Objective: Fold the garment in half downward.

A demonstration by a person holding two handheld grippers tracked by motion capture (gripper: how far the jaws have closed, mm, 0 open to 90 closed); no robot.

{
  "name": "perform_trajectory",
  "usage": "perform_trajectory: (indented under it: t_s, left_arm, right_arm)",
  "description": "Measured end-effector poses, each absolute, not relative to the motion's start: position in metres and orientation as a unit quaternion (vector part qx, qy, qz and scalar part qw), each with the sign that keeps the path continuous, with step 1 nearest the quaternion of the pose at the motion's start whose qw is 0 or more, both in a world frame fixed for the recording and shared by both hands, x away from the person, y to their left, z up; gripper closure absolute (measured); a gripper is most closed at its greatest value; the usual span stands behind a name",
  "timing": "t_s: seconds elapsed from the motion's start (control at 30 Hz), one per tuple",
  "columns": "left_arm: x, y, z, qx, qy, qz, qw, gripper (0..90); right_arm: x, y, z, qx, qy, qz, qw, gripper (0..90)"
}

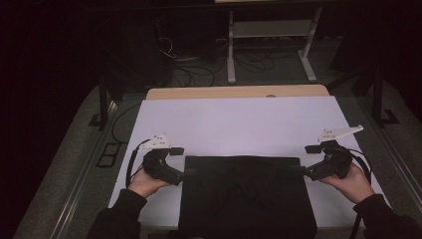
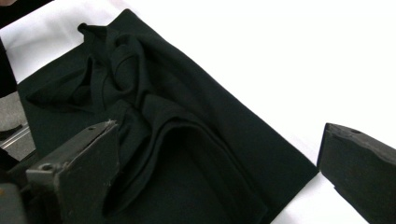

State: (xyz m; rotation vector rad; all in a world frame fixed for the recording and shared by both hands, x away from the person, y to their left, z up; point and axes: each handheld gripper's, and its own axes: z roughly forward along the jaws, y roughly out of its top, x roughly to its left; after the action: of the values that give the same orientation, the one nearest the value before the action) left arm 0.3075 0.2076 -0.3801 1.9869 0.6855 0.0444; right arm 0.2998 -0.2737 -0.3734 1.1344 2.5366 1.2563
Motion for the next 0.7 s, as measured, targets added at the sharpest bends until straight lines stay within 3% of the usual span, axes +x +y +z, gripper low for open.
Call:
perform_trajectory:
  t_s: [0.7]
  left_arm:
    - [0.334,0.215,-0.398,0.816,0.319,0.012,0.482,0.0]
  right_arm:
    - [0.322,-0.274,-0.389,0.383,0.834,0.395,0.043,0.0]
